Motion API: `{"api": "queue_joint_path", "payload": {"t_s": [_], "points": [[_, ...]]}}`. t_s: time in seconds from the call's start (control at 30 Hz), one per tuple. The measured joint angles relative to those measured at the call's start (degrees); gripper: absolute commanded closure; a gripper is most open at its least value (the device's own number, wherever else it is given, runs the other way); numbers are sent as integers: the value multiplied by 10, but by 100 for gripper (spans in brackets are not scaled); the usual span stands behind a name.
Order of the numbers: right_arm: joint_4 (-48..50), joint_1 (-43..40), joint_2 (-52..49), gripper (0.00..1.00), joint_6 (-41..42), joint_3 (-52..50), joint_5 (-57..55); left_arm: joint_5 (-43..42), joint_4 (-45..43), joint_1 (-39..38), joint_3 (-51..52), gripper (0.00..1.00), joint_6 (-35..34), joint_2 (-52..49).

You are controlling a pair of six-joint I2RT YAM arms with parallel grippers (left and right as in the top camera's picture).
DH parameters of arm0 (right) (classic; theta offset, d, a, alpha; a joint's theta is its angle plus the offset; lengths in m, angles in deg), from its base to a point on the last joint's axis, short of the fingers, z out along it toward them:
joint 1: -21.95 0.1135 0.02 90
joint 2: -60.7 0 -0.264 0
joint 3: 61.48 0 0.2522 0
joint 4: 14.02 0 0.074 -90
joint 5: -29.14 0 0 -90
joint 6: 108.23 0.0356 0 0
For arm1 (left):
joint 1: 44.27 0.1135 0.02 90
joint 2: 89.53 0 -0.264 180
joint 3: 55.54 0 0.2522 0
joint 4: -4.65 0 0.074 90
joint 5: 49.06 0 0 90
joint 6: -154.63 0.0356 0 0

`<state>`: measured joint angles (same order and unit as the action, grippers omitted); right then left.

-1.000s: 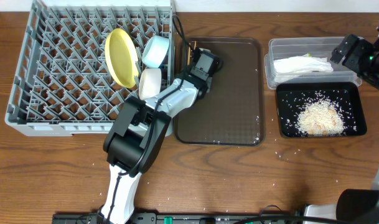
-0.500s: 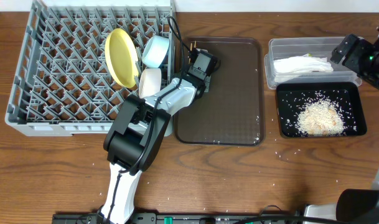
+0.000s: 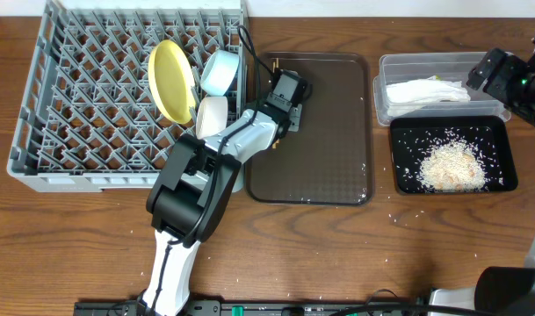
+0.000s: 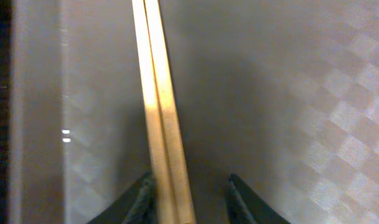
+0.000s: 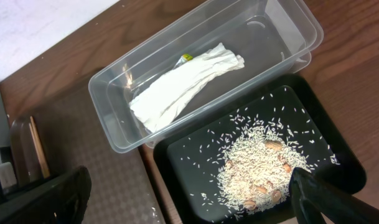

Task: Sort waste into correct bins and load items into the dishwasher

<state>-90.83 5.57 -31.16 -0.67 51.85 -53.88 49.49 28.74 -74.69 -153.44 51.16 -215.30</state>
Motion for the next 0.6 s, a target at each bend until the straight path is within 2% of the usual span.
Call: {"api": "queue_joint_path", "payload": {"t_s": [0.6], "points": [[0,0,0,1,0,0,0,-32,8,-59,-2,62,-14,6]]}}
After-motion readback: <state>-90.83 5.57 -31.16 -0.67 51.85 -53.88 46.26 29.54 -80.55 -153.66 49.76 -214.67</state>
